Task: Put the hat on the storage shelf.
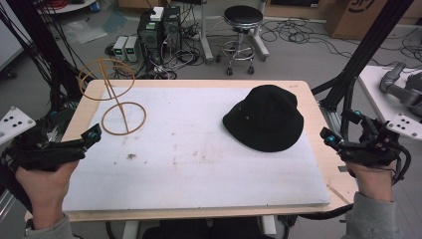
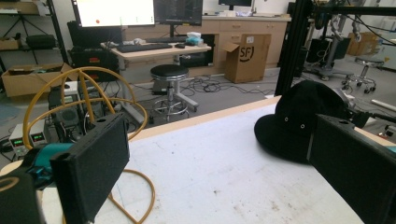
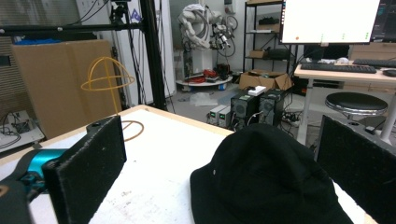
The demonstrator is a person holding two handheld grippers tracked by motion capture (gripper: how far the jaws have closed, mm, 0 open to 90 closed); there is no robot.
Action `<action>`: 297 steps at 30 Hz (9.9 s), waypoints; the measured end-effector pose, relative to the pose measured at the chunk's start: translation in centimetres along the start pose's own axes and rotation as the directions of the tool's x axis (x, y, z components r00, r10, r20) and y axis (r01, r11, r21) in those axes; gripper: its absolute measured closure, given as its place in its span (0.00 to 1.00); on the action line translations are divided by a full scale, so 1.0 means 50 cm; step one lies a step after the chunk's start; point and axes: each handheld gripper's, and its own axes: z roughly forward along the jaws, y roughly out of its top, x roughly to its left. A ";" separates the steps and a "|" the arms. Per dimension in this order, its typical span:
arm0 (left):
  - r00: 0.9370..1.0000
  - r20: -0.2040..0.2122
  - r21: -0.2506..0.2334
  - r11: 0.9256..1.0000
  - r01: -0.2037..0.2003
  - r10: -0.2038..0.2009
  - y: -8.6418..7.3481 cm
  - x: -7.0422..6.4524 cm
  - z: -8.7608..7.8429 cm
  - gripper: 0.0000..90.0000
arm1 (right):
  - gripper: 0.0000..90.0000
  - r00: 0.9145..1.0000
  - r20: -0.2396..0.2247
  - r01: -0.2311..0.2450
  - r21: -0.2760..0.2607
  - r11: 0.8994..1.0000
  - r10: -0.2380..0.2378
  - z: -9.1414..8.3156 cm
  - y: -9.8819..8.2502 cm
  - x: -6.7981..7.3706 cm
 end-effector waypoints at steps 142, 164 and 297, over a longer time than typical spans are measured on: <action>0.997 -0.066 0.141 0.990 -0.019 0.028 -0.078 -0.082 -0.109 0.07 | 0.77 0.973 -0.185 0.212 0.465 0.859 -0.140 0.463 -0.078 -0.252; 0.996 -0.082 0.143 0.990 -0.011 0.023 -0.077 -0.076 -0.116 0.07 | 0.99 0.972 -0.144 0.227 0.401 0.888 -0.184 0.409 -0.025 -0.238; 0.992 -0.121 0.227 0.972 0.065 -0.038 -0.142 -0.078 -0.172 0.07 | 0.98 0.752 -0.584 0.529 0.255 0.809 -0.307 1.121 0.192 0.522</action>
